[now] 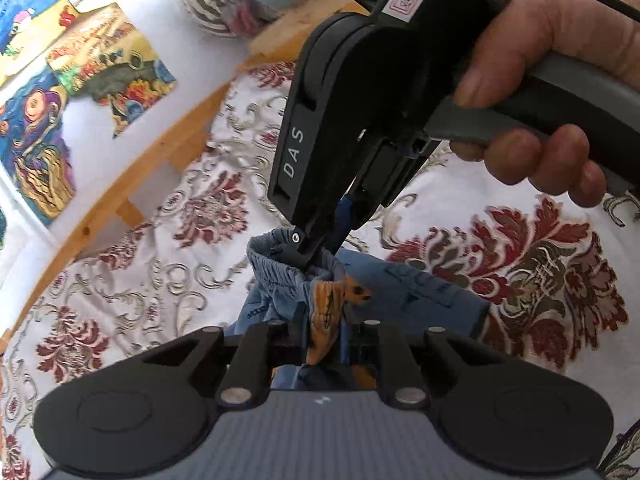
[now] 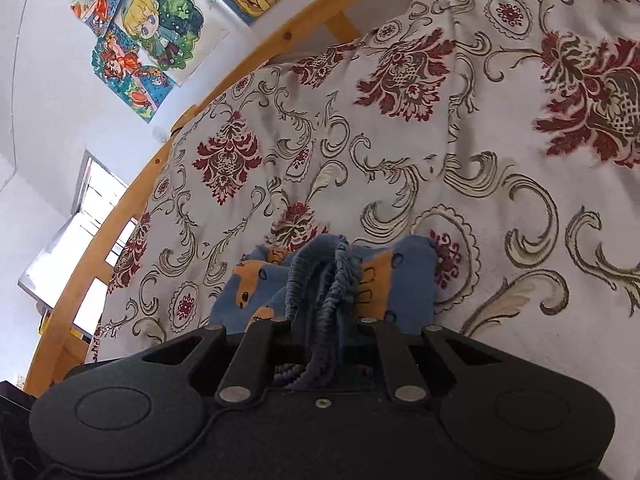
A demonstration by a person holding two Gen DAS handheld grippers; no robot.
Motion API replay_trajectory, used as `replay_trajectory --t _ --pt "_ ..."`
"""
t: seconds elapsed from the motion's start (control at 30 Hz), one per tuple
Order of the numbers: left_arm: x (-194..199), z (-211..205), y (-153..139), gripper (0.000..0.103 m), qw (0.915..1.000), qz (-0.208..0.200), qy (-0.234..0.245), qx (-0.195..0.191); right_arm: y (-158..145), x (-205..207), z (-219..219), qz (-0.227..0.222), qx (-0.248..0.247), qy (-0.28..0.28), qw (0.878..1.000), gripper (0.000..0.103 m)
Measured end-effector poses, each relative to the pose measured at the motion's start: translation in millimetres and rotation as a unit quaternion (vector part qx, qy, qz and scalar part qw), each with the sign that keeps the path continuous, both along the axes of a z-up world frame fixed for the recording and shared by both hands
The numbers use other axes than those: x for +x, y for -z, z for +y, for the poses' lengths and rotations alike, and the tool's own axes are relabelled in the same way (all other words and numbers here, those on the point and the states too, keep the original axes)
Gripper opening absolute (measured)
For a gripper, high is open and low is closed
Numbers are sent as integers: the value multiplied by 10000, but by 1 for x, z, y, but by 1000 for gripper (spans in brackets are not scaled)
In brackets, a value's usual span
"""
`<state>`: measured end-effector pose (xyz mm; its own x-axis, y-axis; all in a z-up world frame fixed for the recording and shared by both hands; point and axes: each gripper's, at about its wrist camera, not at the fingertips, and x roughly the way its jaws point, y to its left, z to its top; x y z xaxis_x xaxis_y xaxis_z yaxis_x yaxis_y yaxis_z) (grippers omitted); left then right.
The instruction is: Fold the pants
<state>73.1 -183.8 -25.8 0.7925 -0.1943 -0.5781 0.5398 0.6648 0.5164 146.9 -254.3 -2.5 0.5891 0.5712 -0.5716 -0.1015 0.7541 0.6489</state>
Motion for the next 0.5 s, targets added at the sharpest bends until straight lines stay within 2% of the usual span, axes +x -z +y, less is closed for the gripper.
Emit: replay_trajectory --t 0.17,0.27,0.33,0.4,0.47,0.5 --pt "0 -7 8 17 10000 41 28 57 7 -6 -4 -23 -254 58 9997 14" --pt "0 -7 7 26 9997 158 154 -59 13 -12 -8 -34 -574 87 9983 20" --pt "0 -3 5 39 9973 482 343 -443 10 -18 -8 -114 -926 80 9956 24" --pt "0 10 -1 44 9917 779 496 -892 3 -24 -5 -251 -1410 61 9897 44" --pt "1 31 -13 50 9835 1019 542 -1391 -6 -31 2 -457 -1790 69 9828 48" --pt "2 45 -21 58 9780 1146 467 -1683 -11 -35 7 -604 -1935 104 9792 48"
